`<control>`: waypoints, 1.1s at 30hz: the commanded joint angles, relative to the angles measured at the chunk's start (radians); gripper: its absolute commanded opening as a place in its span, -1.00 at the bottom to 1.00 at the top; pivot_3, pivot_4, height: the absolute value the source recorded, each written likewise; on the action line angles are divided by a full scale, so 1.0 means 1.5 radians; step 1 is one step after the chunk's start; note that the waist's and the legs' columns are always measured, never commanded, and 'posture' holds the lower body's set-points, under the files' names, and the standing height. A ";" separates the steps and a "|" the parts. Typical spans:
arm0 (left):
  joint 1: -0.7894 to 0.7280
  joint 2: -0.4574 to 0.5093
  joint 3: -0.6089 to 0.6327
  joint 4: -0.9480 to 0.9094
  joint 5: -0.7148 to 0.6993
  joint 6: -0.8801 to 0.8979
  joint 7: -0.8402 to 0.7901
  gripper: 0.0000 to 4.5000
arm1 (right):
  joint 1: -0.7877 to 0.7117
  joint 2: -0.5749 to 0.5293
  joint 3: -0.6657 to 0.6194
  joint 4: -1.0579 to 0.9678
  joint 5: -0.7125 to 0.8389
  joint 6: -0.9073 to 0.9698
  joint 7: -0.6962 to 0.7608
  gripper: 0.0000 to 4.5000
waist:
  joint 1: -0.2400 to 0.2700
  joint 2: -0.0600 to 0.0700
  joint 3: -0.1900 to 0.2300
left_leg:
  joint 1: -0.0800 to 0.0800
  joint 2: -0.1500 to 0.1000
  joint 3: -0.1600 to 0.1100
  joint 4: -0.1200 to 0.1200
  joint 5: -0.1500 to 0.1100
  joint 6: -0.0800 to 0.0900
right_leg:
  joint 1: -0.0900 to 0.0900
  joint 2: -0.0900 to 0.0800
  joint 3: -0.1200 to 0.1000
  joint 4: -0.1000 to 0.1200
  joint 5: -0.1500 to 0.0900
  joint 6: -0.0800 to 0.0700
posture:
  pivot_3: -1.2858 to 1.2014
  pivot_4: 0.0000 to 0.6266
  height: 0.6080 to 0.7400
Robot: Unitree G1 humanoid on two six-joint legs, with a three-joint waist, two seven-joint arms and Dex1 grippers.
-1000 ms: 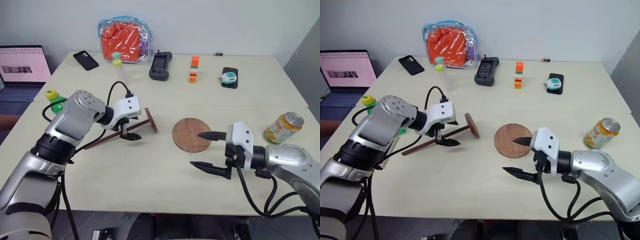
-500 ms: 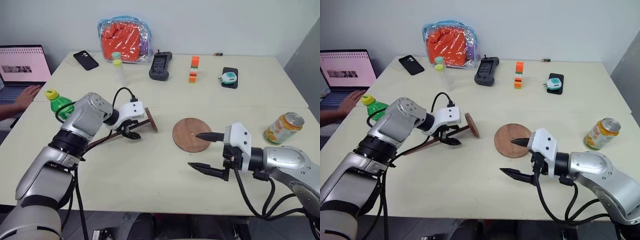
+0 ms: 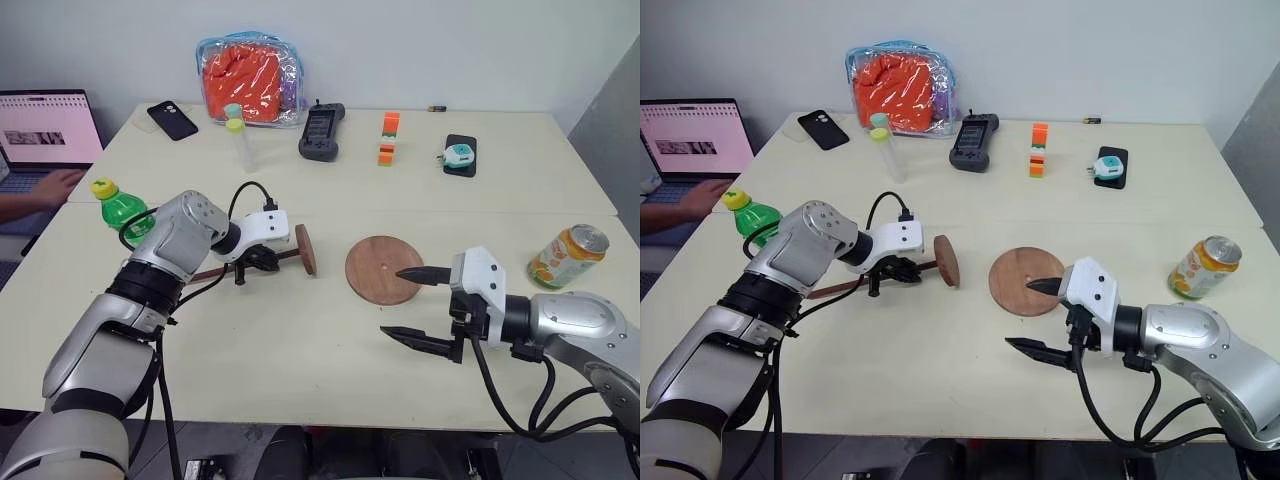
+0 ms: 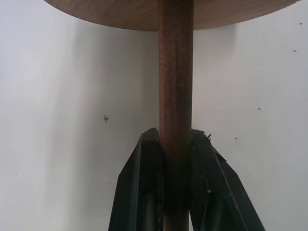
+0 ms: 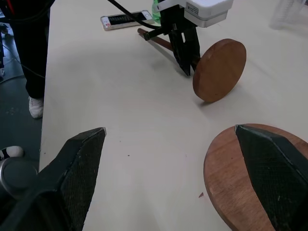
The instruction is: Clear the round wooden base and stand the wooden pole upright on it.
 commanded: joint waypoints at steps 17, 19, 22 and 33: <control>0.014 -0.276 0.363 -0.285 -0.356 0.149 0.227 -0.88 | 0.104 -0.035 -0.223 -0.061 0.114 0.088 -0.060 1.00 | 0.003 -0.001 0.001 | -0.005 -0.001 -0.003 0.003 0.000 0.000 | -0.001 -0.002 -0.001 0.000 0.000 0.000 | 0.03 -0.52 1.00; 0.025 -0.322 0.373 -0.293 -0.366 0.131 0.275 -0.88 | 0.117 -0.032 -0.226 -0.075 0.111 0.094 -0.083 1.00 | 0.004 -0.002 0.001 | -0.005 -0.001 -0.003 0.003 0.000 0.000 | -0.001 -0.002 0.000 0.001 0.000 0.000 | 0.03 -0.52 1.00; 0.039 -0.406 0.369 -0.277 -0.357 0.050 0.351 -0.88 | 0.130 -0.028 -0.213 -0.097 0.097 0.114 -0.134 1.00 | 0.004 -0.002 0.001 | -0.005 -0.001 -0.003 0.003 0.000 0.000 | -0.001 -0.002 0.000 0.001 0.000 0.000 | 0.03 -0.52 1.00; 0.081 -0.498 0.311 -0.218 -0.328 -0.130 0.395 -0.88 | 0.129 -0.002 -0.191 -0.133 0.095 0.166 -0.253 1.00 | 0.005 -0.002 0.000 | -0.003 -0.002 0.001 0.002 0.000 0.000 | 0.000 -0.001 0.000 0.000 0.000 0.000 | 0.03 -0.52 1.00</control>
